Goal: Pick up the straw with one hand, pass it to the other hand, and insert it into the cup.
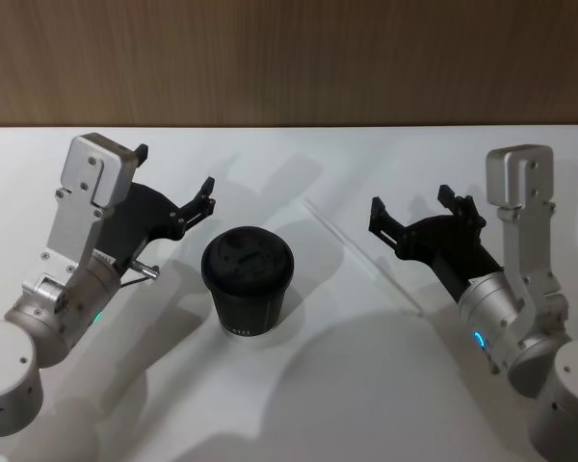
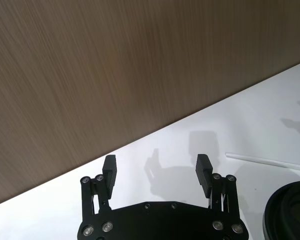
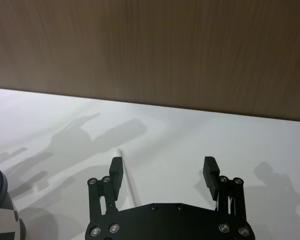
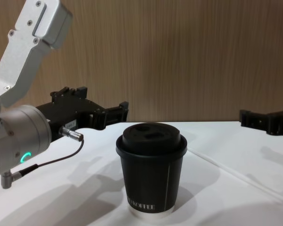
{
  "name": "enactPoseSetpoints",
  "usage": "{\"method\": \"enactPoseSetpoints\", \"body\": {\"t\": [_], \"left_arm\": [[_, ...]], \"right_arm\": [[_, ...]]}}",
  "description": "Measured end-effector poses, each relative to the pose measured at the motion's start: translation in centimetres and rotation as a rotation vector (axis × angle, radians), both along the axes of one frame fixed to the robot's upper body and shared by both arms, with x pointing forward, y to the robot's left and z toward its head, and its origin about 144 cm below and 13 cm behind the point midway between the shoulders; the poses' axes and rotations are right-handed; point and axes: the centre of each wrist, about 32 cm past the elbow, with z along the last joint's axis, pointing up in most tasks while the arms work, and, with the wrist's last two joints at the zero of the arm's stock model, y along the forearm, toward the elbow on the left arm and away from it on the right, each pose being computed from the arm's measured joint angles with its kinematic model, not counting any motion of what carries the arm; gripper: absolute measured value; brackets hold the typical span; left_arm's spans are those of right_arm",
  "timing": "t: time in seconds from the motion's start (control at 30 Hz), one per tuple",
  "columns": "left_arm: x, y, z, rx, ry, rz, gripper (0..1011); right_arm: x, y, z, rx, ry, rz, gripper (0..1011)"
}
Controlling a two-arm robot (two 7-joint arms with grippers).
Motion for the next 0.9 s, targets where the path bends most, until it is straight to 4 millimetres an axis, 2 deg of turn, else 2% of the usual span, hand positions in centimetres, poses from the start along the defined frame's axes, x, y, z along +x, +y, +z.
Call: {"method": "enactPoseSetpoints", "body": {"t": [0.3, 0.9], "left_arm": [[0.0, 0.0, 0.0, 0.0, 0.0, 0.0, 997], [0.0, 0.0, 0.0, 0.0, 0.0, 0.0, 997]], "right_arm": [[-0.2, -0.5, 0.2, -0.046, 0.006, 0.073, 1001], [-1.0, -4.1, -0.1, -0.122, 0.021, 0.238, 1001]]}}
